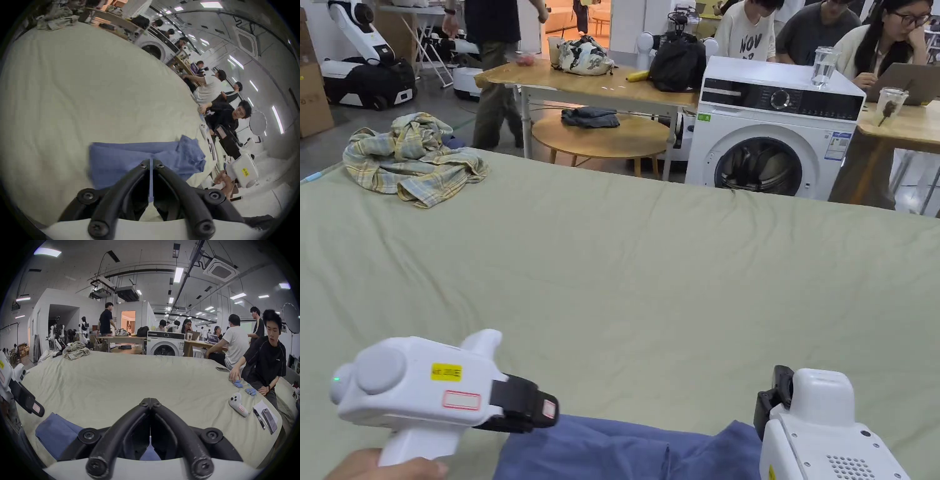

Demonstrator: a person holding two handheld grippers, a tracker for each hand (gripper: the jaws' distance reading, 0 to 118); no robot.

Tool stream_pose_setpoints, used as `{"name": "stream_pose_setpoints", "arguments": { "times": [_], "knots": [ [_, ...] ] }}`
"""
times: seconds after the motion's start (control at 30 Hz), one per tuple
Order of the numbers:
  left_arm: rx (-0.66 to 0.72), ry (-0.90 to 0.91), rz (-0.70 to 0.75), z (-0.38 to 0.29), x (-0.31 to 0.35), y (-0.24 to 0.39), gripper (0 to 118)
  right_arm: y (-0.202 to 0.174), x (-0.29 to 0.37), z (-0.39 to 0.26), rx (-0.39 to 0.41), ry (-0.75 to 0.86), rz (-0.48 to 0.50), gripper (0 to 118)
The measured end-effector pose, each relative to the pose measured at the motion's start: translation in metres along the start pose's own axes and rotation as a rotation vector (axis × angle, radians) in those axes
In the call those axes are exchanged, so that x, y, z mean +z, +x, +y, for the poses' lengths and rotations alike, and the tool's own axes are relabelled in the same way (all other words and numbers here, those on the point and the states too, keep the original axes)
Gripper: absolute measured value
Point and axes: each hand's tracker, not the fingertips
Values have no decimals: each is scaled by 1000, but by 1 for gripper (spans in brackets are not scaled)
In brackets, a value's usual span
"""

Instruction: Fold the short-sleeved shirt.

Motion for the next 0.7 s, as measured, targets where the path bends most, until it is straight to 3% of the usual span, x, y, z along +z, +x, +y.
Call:
{"name": "stream_pose_setpoints", "arguments": {
  "times": [0.03, 0.17, 0.2, 0.23, 0.33, 0.53, 0.6, 0.7],
  "knots": [
    [23, 10, 7, 0, 7, -11, 2, -1, -1, 1, 0, -1, 2, 0],
    [90, -22, -24, -6, 16, -45, 61, -5, -2, 2, 1, -7, 12, 0],
    [106, -51, -30, -8, 13, -54, 71, -6, -3, 2, 2, -9, 14, 0],
    [118, -59, -14, -12, 10, -61, 72, -6, -3, 2, 2, -10, 16, 0],
    [149, -90, -58, -23, -6, -82, 72, -7, -3, 1, 6, -13, 18, 0],
    [252, -68, -381, -41, -39, -112, 72, -7, -2, 0, 2, -22, 16, 0],
    [237, -83, -391, -41, -51, -111, 70, -7, -2, 0, 2, -26, 17, 0],
    [242, -66, -323, -41, -59, -116, 18, -6, -2, -1, -2, -33, 16, 0]
  ]
}}
